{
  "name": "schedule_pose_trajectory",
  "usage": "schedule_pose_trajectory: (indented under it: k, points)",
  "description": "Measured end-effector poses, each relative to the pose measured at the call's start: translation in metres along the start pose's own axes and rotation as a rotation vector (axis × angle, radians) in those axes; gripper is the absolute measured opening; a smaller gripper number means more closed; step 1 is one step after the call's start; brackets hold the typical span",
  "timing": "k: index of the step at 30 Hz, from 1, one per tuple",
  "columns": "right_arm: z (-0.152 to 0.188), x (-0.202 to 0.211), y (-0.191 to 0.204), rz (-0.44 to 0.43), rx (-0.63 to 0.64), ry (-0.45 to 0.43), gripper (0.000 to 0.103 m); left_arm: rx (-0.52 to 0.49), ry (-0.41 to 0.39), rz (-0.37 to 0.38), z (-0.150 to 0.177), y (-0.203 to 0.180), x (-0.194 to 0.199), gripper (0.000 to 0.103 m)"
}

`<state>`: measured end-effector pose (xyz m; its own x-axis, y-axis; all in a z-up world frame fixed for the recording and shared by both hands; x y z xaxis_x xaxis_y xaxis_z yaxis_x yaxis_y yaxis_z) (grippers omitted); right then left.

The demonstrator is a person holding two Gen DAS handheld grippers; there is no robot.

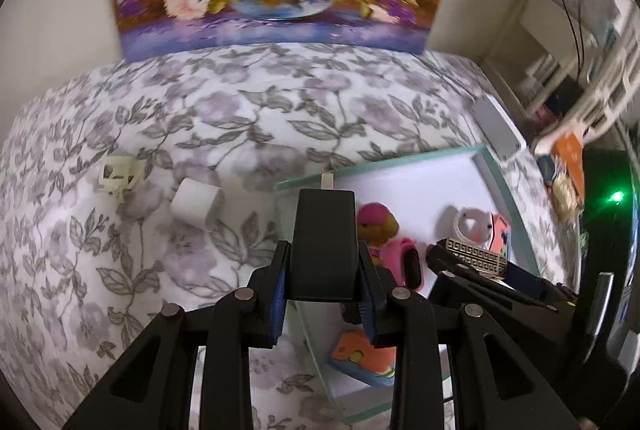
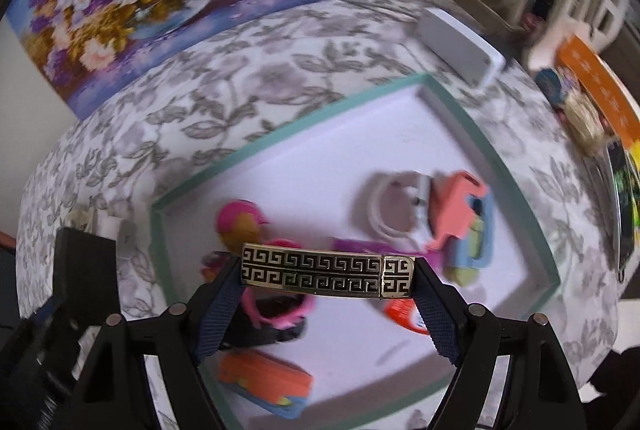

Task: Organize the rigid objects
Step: 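Lower the bar and black charger into the tray and open both tools, then grasp the white plug adapter with the right tool while the left tool grasps the cream clip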

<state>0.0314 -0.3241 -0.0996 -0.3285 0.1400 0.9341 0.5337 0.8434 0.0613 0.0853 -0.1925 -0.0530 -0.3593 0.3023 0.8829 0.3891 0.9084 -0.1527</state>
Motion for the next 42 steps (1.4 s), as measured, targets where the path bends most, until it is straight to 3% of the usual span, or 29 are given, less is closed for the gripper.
schedule_pose_trajectory:
  k: [7,20,24,28,34,42]
  points:
    - [0.011,-0.008,-0.029,0.0,-0.059,0.042,0.084,-0.011,0.009,-0.005,-0.002,-0.01,-0.013,0.032]
    - [0.009,-0.026,-0.029,-0.004,-0.044,0.079,0.084,-0.01,0.056,-0.032,-0.002,-0.008,-0.048,0.032]
    - [0.01,-0.029,-0.028,-0.014,-0.046,0.089,0.085,0.01,0.06,-0.025,-0.003,-0.005,-0.046,0.058]
    - [0.009,-0.029,-0.027,-0.011,-0.04,0.081,0.086,0.028,0.053,-0.026,-0.006,-0.001,-0.042,0.074]
    - [0.009,-0.03,-0.025,-0.008,-0.032,0.079,0.103,0.065,0.051,-0.045,-0.008,0.011,-0.039,0.09]
    - [0.009,-0.03,-0.026,-0.006,-0.033,0.073,0.103,0.173,0.078,-0.144,-0.002,0.058,-0.044,0.099]
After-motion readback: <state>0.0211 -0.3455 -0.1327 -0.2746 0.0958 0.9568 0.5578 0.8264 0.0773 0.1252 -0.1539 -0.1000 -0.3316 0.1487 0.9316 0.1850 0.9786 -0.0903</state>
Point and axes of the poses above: each gripper's, at about its wrist camera, not at the fingertips, and x roughly against the way its jaws point, y to its left, z to its underside, the point moved 8 cm from there along -x, roughly the way its jaws point, and after that the axes turned 4 degrees about x, right-handed, at the moved point
